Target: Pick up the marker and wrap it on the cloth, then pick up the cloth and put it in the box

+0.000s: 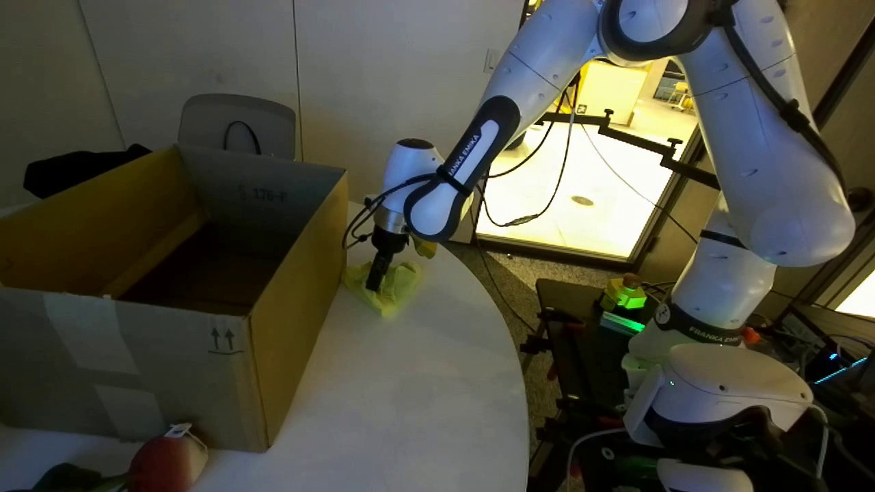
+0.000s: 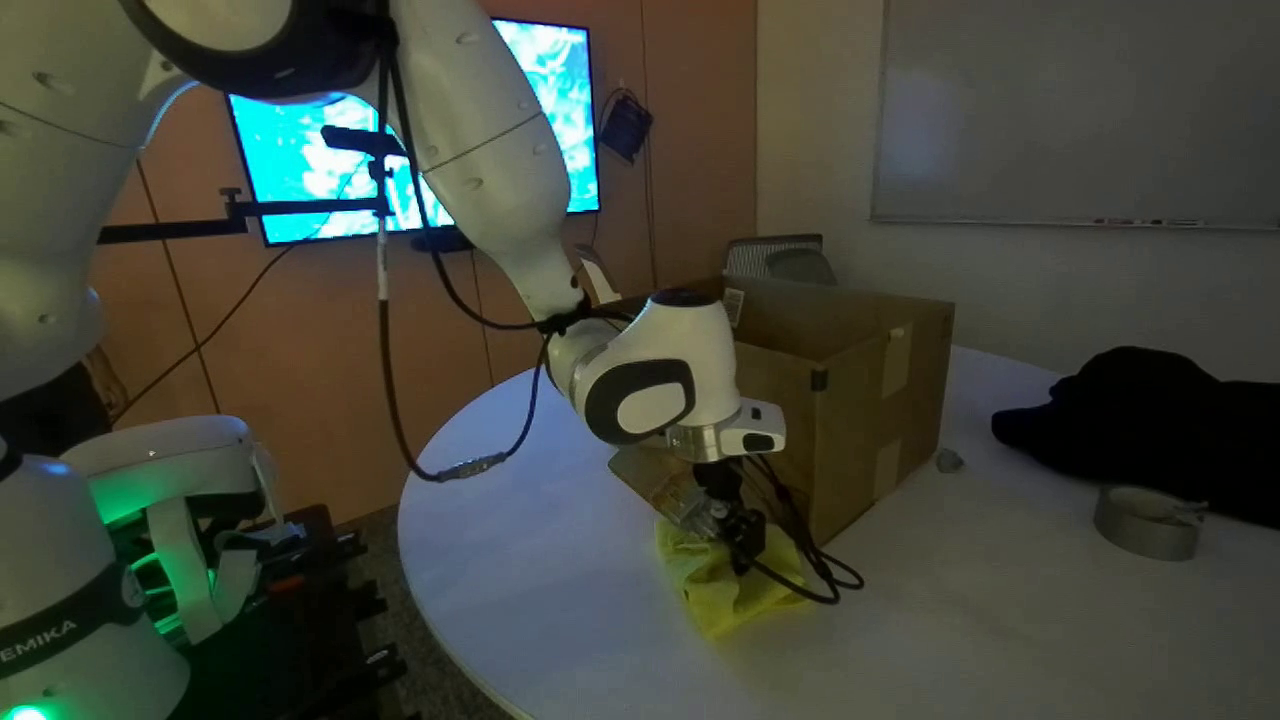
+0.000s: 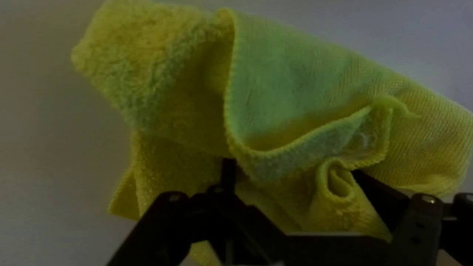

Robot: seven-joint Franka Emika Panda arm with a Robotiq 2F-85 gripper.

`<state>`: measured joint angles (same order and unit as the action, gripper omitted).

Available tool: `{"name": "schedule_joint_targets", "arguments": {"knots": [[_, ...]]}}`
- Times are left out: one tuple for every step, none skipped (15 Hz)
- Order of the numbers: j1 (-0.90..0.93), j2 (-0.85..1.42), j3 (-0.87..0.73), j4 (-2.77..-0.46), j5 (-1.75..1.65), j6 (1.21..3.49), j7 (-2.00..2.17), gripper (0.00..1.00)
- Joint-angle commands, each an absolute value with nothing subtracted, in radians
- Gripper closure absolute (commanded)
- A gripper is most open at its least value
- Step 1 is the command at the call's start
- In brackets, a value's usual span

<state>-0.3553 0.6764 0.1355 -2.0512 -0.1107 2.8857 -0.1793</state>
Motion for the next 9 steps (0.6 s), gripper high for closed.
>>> {"name": "schedule_joint_targets", "arguments": {"knots": [[-0.344,0.693,0.121,-1.991,-0.054,2.800,-0.230,0.00],[-0.352,0.677,0.125,-1.994,-0.039,2.773,-0.241,0.00],[-0.362,0.665,0.133,-1.997,-0.027,2.751,-0.260,0.00],[-0.366,0.654,0.133,-1.997,-0.012,2.731,-0.271,0.00],[-0.376,0.641,0.139,-1.999,0.006,2.712,-0.289,0.00],[-0.390,0.630,0.151,-2.000,0.023,2.685,-0.320,0.00],[-0.396,0.618,0.154,-1.999,0.039,2.652,-0.342,0.00],[-0.404,0.608,0.160,-1.997,0.056,2.625,-0.370,0.00],[-0.405,0.599,0.158,-1.995,0.071,2.604,-0.388,0.00]]}}
